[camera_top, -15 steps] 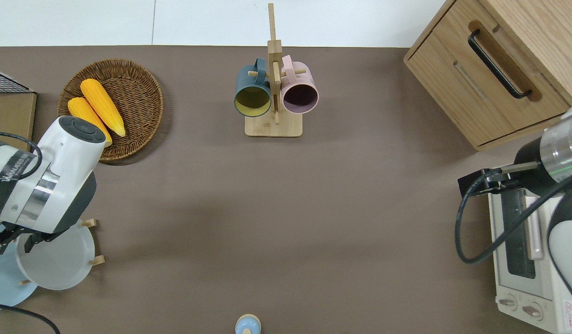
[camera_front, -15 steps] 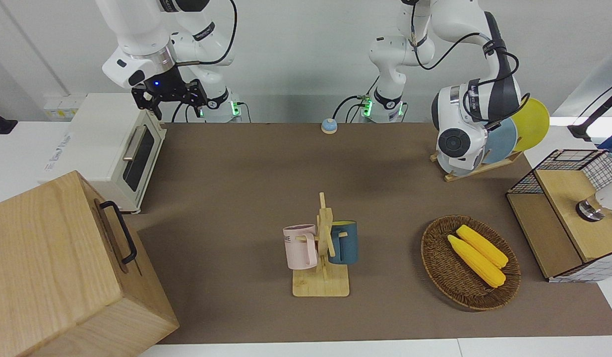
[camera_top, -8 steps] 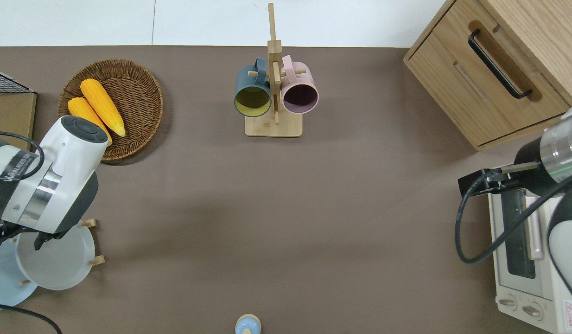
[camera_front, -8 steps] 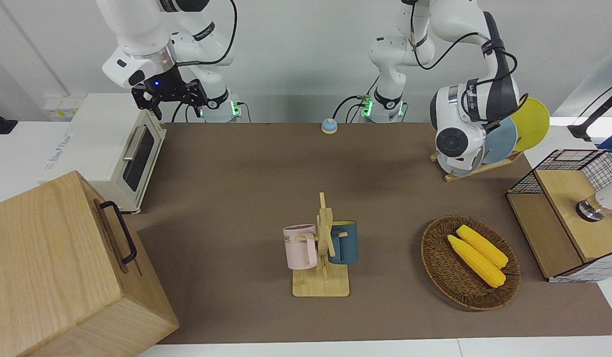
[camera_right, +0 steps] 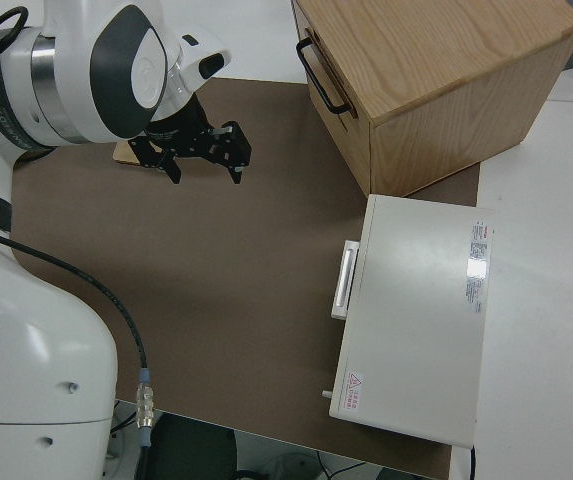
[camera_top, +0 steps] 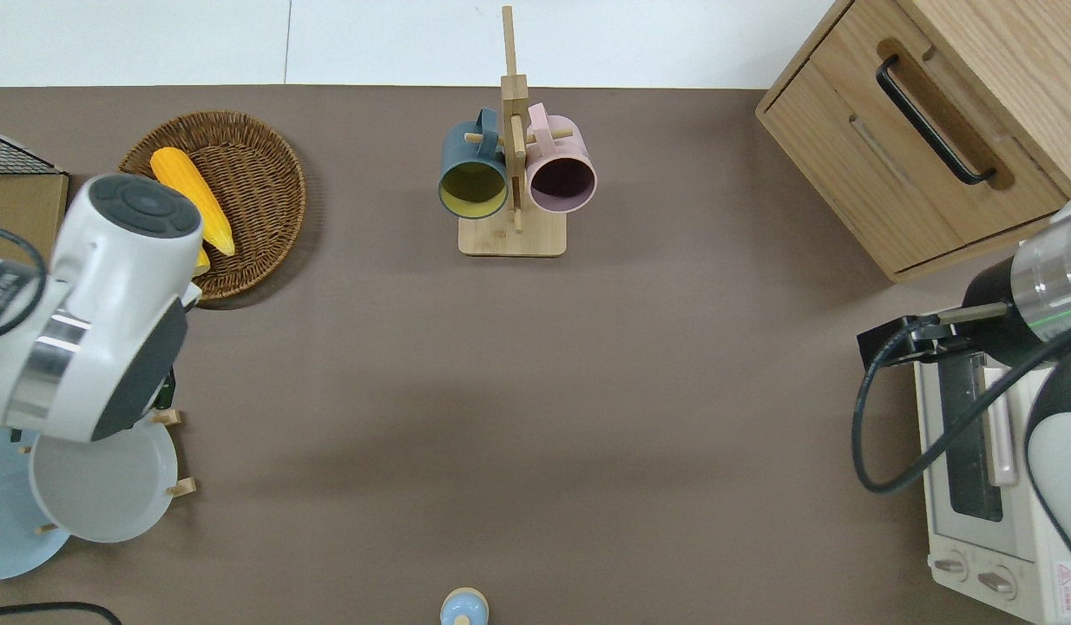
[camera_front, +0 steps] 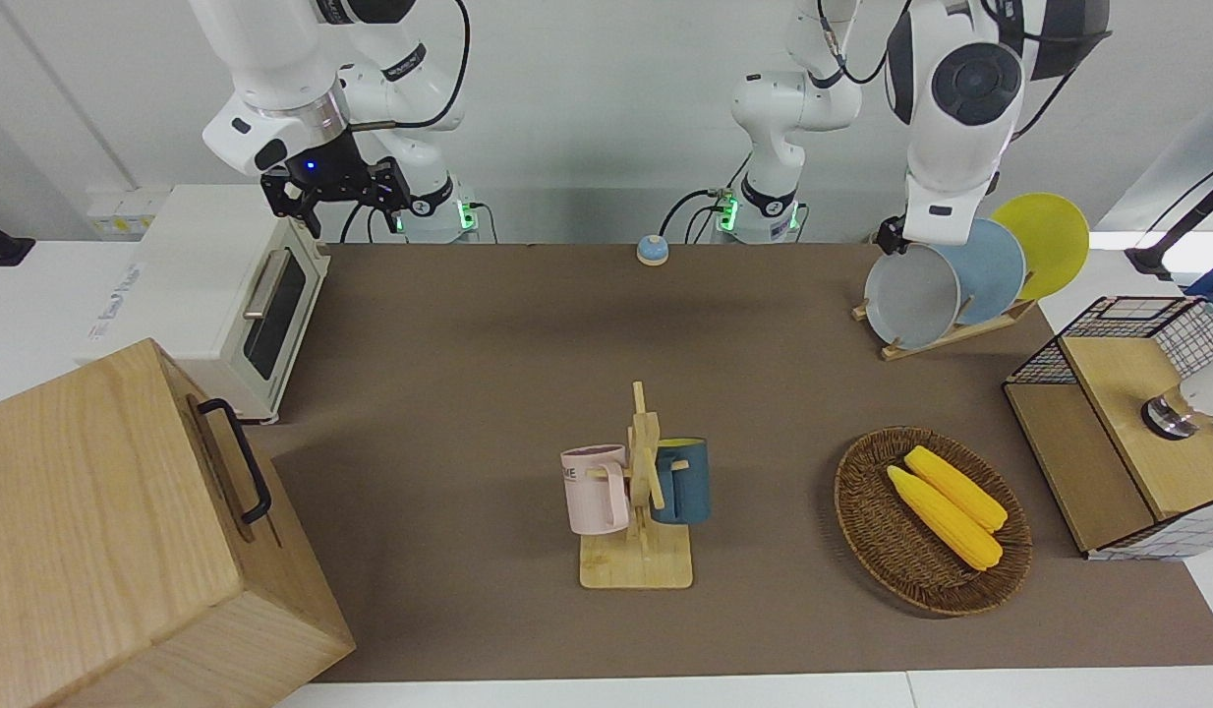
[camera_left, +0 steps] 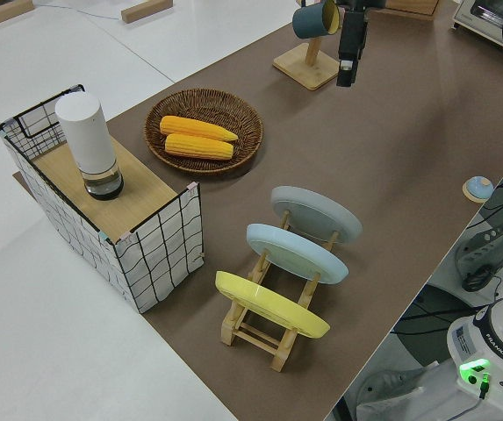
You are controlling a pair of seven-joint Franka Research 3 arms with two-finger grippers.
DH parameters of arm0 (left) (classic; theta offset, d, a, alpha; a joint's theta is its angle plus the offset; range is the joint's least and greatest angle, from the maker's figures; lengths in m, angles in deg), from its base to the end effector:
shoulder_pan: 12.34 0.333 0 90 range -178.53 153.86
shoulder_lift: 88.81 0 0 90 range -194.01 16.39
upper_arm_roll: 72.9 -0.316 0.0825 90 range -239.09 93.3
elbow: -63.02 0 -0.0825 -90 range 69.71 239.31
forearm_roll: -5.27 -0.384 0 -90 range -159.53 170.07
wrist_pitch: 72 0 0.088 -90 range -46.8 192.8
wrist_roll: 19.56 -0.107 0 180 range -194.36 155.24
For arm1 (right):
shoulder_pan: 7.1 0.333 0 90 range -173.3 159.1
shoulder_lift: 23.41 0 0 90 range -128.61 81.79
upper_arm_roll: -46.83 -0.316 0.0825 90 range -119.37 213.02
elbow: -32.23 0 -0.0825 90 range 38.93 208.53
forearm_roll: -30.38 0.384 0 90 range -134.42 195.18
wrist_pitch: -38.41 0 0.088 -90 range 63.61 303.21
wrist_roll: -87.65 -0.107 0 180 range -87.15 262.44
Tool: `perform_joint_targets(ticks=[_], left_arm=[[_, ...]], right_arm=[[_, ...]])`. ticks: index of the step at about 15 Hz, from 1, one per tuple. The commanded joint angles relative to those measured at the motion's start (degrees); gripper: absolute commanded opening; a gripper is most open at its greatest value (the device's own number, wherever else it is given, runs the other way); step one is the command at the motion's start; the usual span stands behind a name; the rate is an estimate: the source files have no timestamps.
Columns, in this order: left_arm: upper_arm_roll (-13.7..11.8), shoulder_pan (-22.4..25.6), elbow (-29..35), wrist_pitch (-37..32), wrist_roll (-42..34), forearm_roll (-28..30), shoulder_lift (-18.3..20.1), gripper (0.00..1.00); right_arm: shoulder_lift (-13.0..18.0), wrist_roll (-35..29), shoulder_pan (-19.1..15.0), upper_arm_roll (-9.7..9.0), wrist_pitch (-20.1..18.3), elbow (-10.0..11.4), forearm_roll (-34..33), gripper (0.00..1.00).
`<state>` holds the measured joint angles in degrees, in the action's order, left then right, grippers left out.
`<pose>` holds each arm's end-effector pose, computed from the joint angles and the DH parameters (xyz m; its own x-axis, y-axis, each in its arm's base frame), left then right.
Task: Pick gray plate from table and place it on lower plate rack with left arm
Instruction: 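Open the left gripper and withdraw it from the plate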
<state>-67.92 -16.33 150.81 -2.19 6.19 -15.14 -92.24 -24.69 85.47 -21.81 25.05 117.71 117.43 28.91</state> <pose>0.5308 -0.0361 0.5942 0.9121 0.3773 -0.1603 0.2695 -0.8466 -0.4590 0.5378 0.0610 0.6367 0.9892 0.0805 -0.1226 0.0838 -0.9962 0.0220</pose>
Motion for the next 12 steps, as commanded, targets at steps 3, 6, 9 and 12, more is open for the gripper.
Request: perform_joint_targets(ticks=[3, 6, 9, 12], left_arm=[[-2.42, 2.14, -7.19, 0.42, -7.43, 15.64, 0.79, 0.98], [-2.52, 2.41, -7.11, 4.88, -16.58, 16.01, 0.79, 0.99], [-5.05, 3.98, -6.94, 8.85, -19.06, 22.04, 0.71, 0.99], [-6.74, 4.16, -6.67, 11.66, -22.23, 24.27, 0.62, 1.0]], right_arm=[[0.14, -0.73, -1.47, -1.34, -0.82, -0.55, -0.38, 0.983], [0.14, -0.73, -1.47, -1.34, -0.82, -0.55, -0.38, 0.983], [0.14, -0.73, -1.47, -1.34, -0.82, -0.55, -0.38, 0.983], [0.14, -0.73, -1.47, -1.34, -0.82, -0.55, -0.38, 0.983]])
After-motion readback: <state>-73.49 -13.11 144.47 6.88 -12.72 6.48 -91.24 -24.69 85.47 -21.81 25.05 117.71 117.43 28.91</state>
